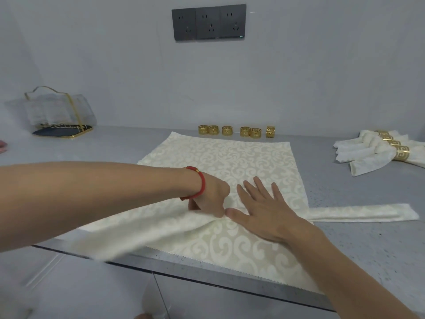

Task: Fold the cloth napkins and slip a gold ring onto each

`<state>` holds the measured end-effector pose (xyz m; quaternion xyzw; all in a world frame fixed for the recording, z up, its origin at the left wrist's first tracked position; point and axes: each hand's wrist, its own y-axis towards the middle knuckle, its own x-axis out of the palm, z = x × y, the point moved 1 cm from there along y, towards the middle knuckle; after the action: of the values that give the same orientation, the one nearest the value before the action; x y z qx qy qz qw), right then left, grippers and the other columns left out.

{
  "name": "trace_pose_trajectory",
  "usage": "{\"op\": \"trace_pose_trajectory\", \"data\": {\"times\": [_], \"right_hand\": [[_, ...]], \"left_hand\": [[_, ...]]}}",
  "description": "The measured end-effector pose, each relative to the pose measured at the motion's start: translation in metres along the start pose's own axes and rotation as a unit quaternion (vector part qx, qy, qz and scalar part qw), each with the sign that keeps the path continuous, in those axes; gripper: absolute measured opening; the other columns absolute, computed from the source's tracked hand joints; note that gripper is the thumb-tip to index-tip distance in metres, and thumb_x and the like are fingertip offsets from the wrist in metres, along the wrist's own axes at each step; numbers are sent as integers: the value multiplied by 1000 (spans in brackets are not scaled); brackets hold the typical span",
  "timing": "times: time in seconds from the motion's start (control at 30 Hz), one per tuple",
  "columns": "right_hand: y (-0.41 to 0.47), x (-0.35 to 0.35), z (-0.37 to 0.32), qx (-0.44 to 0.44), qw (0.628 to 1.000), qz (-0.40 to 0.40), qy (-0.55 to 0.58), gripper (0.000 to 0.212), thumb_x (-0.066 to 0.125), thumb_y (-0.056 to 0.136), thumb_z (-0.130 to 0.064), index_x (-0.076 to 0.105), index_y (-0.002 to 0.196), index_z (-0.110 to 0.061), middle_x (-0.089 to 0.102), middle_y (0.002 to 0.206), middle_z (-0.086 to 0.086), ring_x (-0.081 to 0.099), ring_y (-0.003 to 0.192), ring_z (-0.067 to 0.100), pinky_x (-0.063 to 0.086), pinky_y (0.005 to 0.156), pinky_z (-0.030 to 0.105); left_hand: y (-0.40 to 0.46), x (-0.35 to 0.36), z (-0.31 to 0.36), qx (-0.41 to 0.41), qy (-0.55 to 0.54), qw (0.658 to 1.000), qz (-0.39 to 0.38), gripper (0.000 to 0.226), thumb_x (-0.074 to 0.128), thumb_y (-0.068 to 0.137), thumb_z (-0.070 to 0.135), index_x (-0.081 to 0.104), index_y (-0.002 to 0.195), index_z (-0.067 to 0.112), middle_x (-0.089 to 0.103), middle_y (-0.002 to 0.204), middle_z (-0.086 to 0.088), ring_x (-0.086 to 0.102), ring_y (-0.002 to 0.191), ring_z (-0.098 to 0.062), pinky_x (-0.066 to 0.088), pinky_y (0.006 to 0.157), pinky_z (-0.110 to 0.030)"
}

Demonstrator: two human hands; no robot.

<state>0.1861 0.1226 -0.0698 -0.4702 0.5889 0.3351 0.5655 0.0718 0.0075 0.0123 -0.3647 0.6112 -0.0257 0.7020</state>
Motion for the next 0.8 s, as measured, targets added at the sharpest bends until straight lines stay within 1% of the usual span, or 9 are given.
{"op": "trace_pose_trajectory", "data": {"times": [0.1,0.23,0.3,0.4,0.53,0.67,0.73,0.77,0.8], "right_hand": [[0,-1,-2,4,1000,2,-1,101,2,82,-86,-9,163,-27,-18,170,-4,-34,150,15,-18,123,54],[-2,-3,-6,0,1000,4,-11,117,-17,63,-86,-11,163,-26,-17,170,-3,-35,150,17,-19,122,54],[-3,-4,-5,-3,1000,1,3,104,-11,76,-83,-11,163,-26,-17,170,-4,-34,150,16,-19,122,53],[-4,-4,-2,-8,999,-14,49,71,6,104,-63,-11,162,-27,-20,169,-7,-37,148,11,-22,122,49],[-5,-15,0,-24,996,-40,81,57,15,111,-41,1,164,-25,-17,170,-5,-32,150,12,-20,123,42],[-19,-38,-1,-20,967,-64,247,53,12,112,-45,12,163,-32,-3,168,-17,-26,146,0,-21,120,38],[-22,-46,4,-20,959,-65,277,52,16,111,-49,34,157,-33,21,166,-17,2,155,6,-10,124,39],[-23,-49,9,-23,968,-61,243,47,23,111,-45,53,143,-28,44,153,-15,30,147,11,7,127,41],[-23,-54,14,-23,978,-50,200,41,32,109,-41,64,117,-18,60,128,-11,51,122,13,27,120,45]], "left_hand": [[-2,-7,-6,22,-222,974,-44,28,51,97,11,52,124,2,56,66,-6,61,58,-20,52,63,-30],[-11,5,-25,117,-374,915,-97,28,42,98,0,57,121,5,71,83,-15,70,84,-33,53,75,-33],[-12,16,-34,173,-350,920,-43,24,50,100,8,62,120,11,72,88,-13,70,85,-29,54,77,-36],[-9,26,-39,214,-262,938,76,15,63,97,30,67,111,28,71,84,-10,63,74,-18,54,76,-34],[-2,27,-33,226,-241,935,132,8,64,95,38,66,101,33,66,90,-7,61,77,-21,53,77,-31],[5,26,-25,202,-182,951,146,13,58,96,44,62,99,32,59,104,17,58,89,-1,45,77,-17],[7,27,-25,186,-176,955,151,14,57,96,46,62,99,33,59,103,18,56,84,1,42,74,-15],[8,27,-25,181,-178,955,156,15,58,95,46,62,98,32,60,101,17,56,82,0,41,73,-15],[9,27,-25,177,-178,954,163,16,58,95,45,63,98,30,60,99,17,57,83,-2,43,73,-16]]}}
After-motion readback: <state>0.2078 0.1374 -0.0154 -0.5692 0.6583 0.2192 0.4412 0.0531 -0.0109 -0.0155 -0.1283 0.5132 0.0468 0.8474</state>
